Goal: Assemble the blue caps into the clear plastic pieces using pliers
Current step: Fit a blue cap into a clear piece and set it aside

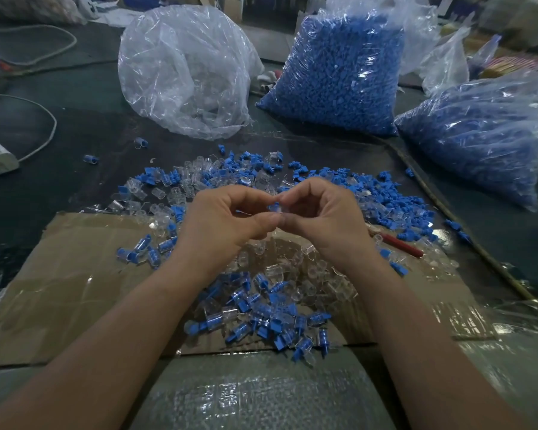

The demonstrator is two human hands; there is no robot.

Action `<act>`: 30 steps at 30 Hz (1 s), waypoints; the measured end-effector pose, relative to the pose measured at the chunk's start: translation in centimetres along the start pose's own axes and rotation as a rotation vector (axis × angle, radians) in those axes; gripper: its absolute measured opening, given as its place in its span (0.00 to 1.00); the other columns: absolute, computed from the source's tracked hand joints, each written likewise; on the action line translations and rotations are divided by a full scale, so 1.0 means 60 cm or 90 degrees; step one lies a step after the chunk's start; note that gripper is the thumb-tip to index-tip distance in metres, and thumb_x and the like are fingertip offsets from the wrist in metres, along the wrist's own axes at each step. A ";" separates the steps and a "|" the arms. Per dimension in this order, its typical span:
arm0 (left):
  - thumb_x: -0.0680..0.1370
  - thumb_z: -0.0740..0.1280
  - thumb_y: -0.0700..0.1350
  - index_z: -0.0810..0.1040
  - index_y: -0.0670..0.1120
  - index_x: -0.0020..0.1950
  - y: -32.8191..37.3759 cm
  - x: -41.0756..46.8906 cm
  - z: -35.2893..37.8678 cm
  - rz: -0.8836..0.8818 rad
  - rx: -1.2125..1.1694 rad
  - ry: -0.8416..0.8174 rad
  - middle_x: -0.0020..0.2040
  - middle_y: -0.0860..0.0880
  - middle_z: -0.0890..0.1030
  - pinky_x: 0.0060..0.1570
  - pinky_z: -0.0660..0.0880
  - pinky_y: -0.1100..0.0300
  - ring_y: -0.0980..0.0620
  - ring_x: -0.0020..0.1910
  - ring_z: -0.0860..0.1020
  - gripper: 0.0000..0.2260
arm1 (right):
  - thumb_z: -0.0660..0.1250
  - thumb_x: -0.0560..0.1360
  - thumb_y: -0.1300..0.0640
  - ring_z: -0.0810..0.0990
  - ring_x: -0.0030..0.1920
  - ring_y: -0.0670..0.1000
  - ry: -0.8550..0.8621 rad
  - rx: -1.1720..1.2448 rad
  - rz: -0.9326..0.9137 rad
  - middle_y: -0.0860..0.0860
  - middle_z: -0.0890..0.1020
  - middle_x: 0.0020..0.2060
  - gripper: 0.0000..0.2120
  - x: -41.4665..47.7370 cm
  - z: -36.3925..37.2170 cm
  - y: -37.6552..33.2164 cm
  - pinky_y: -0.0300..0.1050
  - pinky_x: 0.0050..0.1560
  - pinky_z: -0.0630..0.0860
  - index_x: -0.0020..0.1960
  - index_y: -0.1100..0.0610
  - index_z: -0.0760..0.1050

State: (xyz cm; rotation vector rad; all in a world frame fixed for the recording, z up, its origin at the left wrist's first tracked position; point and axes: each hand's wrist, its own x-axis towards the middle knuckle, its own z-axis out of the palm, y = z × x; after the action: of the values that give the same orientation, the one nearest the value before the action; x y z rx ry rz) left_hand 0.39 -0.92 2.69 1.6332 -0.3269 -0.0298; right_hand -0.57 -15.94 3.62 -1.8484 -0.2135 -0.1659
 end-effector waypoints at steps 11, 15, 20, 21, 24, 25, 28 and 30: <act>0.64 0.72 0.42 0.82 0.48 0.42 0.001 0.003 -0.002 -0.049 -0.081 0.059 0.38 0.49 0.84 0.37 0.77 0.66 0.53 0.37 0.83 0.08 | 0.69 0.71 0.65 0.82 0.42 0.45 -0.006 -0.016 -0.031 0.48 0.83 0.40 0.10 -0.006 0.006 0.001 0.37 0.45 0.78 0.43 0.50 0.79; 0.68 0.72 0.34 0.81 0.50 0.40 -0.001 0.002 -0.001 -0.048 -0.048 0.054 0.37 0.50 0.84 0.36 0.77 0.68 0.53 0.36 0.82 0.11 | 0.69 0.70 0.65 0.82 0.41 0.43 0.015 -0.013 -0.011 0.46 0.82 0.39 0.09 -0.001 0.009 0.004 0.35 0.44 0.78 0.43 0.51 0.79; 0.68 0.72 0.32 0.80 0.51 0.40 -0.002 0.001 0.000 -0.040 0.027 0.057 0.36 0.52 0.83 0.38 0.78 0.67 0.56 0.37 0.82 0.12 | 0.70 0.69 0.69 0.82 0.41 0.45 0.011 0.000 0.006 0.47 0.82 0.39 0.14 -0.001 0.012 0.005 0.36 0.43 0.78 0.44 0.50 0.77; 0.68 0.72 0.33 0.80 0.51 0.40 -0.002 0.001 0.001 -0.036 0.044 0.056 0.37 0.53 0.82 0.39 0.78 0.67 0.56 0.37 0.82 0.12 | 0.70 0.69 0.69 0.82 0.41 0.46 0.016 0.000 0.006 0.48 0.82 0.39 0.14 -0.001 0.013 0.005 0.37 0.43 0.79 0.44 0.50 0.77; 0.68 0.72 0.33 0.78 0.49 0.37 -0.002 0.001 0.001 -0.026 0.071 0.062 0.36 0.53 0.82 0.38 0.78 0.68 0.57 0.36 0.81 0.11 | 0.71 0.68 0.69 0.82 0.40 0.47 0.025 0.016 0.012 0.49 0.82 0.38 0.14 -0.001 0.016 0.007 0.39 0.44 0.80 0.42 0.50 0.77; 0.68 0.72 0.33 0.78 0.49 0.36 -0.002 0.001 0.001 -0.025 0.072 0.065 0.36 0.52 0.82 0.38 0.78 0.68 0.57 0.36 0.81 0.10 | 0.71 0.68 0.69 0.82 0.40 0.48 0.024 0.026 0.014 0.49 0.82 0.38 0.14 0.000 0.017 0.007 0.41 0.44 0.80 0.42 0.50 0.77; 0.68 0.73 0.35 0.78 0.48 0.37 -0.003 0.002 0.000 -0.024 0.075 0.064 0.36 0.50 0.82 0.38 0.78 0.67 0.55 0.35 0.82 0.09 | 0.72 0.66 0.69 0.81 0.42 0.49 0.019 0.052 0.009 0.49 0.81 0.38 0.15 0.000 0.017 0.009 0.42 0.45 0.80 0.41 0.50 0.77; 0.69 0.72 0.36 0.79 0.46 0.37 -0.003 0.003 -0.001 -0.024 0.066 0.056 0.36 0.49 0.82 0.37 0.78 0.68 0.55 0.34 0.82 0.07 | 0.73 0.65 0.67 0.80 0.42 0.48 0.011 0.081 0.004 0.47 0.82 0.38 0.13 0.001 0.015 0.011 0.39 0.44 0.79 0.41 0.50 0.78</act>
State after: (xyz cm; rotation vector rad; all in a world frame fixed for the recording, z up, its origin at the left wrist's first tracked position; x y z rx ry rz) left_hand 0.61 -0.89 2.55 1.7381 -0.2342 0.0306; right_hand -0.37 -15.29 2.75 -1.7199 -0.2021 -0.1603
